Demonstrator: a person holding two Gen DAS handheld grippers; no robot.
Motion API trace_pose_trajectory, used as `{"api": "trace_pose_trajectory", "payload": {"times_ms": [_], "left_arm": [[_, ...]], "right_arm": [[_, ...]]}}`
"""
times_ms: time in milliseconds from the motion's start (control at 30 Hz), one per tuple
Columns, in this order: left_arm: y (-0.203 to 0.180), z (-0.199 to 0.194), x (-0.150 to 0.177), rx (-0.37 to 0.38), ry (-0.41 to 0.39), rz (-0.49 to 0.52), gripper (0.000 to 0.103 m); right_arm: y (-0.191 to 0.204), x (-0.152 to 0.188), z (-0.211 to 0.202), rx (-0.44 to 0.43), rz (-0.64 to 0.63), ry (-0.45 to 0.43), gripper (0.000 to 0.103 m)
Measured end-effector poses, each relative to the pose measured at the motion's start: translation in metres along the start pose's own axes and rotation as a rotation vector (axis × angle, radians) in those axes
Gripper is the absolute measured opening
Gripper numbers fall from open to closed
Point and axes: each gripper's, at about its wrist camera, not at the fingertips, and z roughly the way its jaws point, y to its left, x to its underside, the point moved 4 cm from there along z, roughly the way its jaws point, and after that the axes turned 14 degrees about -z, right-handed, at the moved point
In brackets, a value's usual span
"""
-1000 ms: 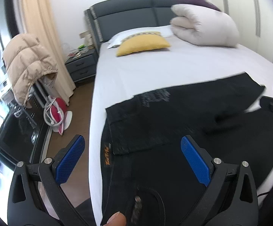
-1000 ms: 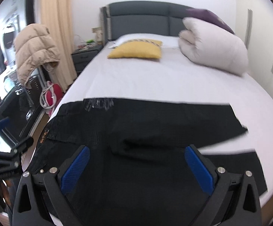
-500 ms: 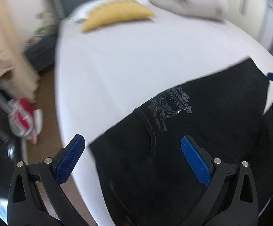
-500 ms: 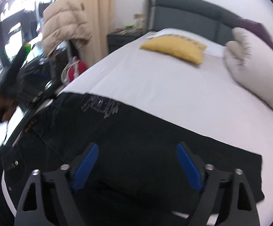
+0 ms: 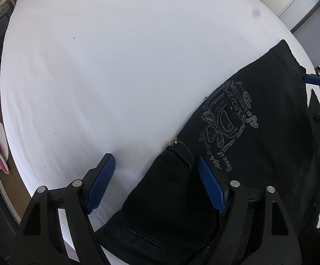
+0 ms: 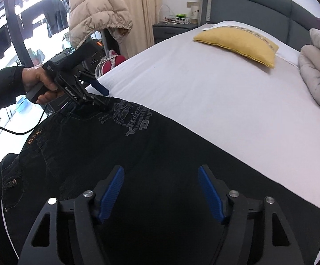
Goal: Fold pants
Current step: 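Move the left tool to the jeans waistband while the right tool reaches the waistband, then close the left tool on the waistband while the right tool grasps the waistband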
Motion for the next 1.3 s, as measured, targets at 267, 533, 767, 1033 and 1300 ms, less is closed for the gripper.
{"api": "trace_pose_trajectory", "payload": {"times_ms": [267,533,767,1033,1300], "left_arm": [[-0.012,-0.004,-0.003,-0.01,-0.024,0.016,0.01],[-0.032,-0.052,0.024,-0.053,-0.253,0.048,0.004],[-0.048,-0.067,0.053,-0.096,-0.361,0.093,0.002],[-0.042,-0.078,0.075,-0.094,-0.366,0.088,0.002],[-0.042,-0.077,0.071,-0.091,-0.379,0.08,0.002]], "right_arm": [[-0.011,-0.027,0.023,-0.02,-0.051,0.019,0.063],[-0.021,-0.069,0.05,-0.034,-0.149,0.065,0.057],[-0.017,-0.096,0.084,-0.128,-0.244,0.141,0.057],[-0.013,-0.094,0.113,-0.199,-0.289,0.25,0.038],[-0.005,-0.096,0.099,-0.286,-0.285,0.205,0.052]]}}
